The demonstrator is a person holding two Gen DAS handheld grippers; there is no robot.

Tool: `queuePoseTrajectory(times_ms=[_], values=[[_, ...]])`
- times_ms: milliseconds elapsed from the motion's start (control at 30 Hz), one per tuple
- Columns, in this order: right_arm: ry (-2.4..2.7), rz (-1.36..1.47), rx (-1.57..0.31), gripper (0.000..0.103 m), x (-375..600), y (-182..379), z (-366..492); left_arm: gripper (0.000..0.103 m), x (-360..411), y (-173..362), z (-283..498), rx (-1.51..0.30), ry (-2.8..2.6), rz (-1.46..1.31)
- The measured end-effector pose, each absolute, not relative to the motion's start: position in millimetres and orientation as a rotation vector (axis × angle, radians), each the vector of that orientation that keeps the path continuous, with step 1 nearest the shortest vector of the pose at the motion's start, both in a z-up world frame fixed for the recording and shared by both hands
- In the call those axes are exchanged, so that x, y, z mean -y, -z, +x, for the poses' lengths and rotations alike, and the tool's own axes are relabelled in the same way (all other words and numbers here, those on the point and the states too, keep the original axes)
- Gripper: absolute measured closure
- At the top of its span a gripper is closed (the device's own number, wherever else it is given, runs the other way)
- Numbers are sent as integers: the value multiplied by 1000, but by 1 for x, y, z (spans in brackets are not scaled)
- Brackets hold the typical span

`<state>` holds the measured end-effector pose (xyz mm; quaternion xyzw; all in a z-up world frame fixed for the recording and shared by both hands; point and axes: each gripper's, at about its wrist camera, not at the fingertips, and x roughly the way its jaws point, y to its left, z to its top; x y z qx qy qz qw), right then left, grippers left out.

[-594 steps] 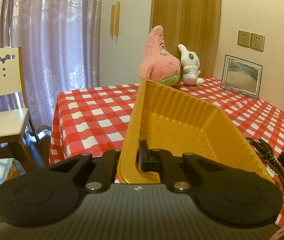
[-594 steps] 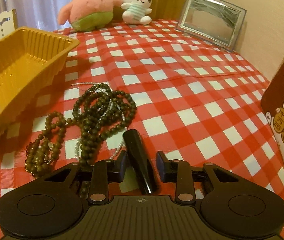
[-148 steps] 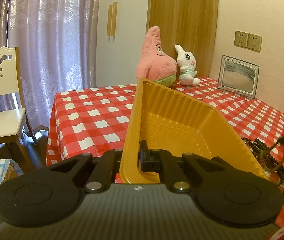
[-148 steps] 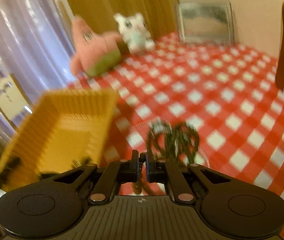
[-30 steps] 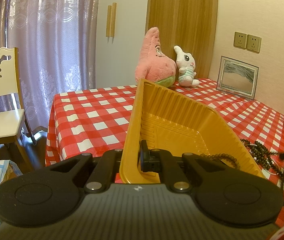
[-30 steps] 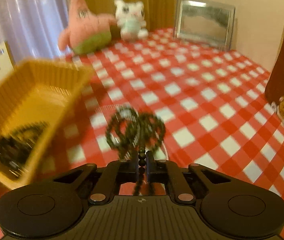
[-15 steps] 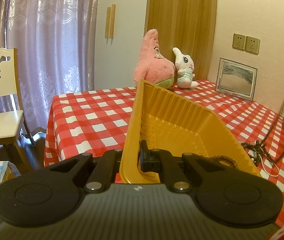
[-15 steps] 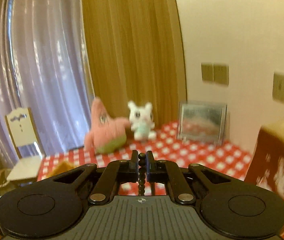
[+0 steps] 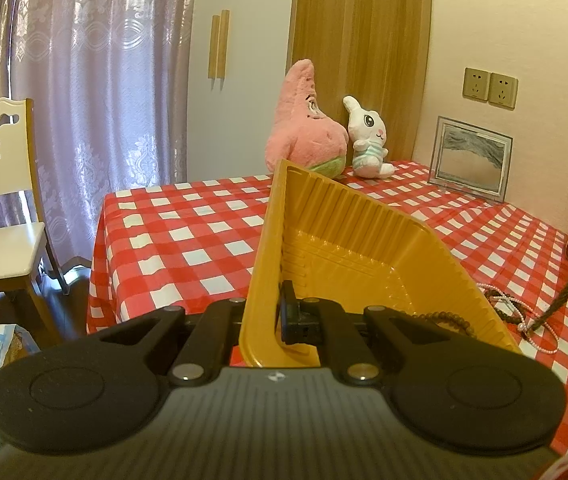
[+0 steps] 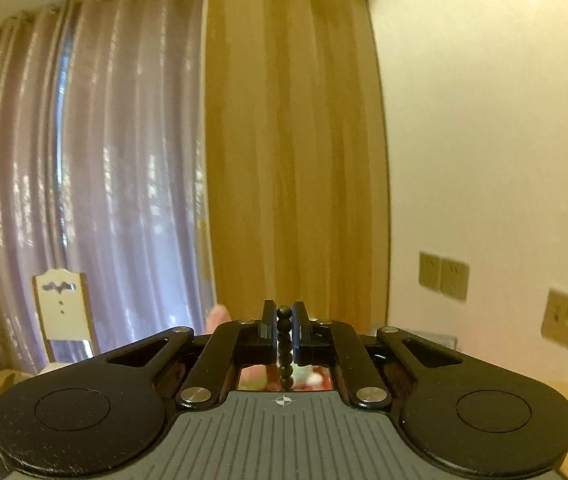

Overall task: Organize jewelry
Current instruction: 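Raise the right gripper high to pull the necklace free of the tangle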

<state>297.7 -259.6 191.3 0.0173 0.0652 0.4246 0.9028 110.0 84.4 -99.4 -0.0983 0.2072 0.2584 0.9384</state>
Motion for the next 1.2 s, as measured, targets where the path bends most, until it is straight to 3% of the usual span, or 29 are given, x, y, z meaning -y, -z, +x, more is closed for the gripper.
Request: queuePoseTrajectory(times_ms=[633,1200], values=[[-1026,59,-107,96,226,-219,284,98,-83,97,112,-419,-524,-207],[-1287,149,-167,96,126,-238,272,98,-80,97,111,-410,-520,-213]])
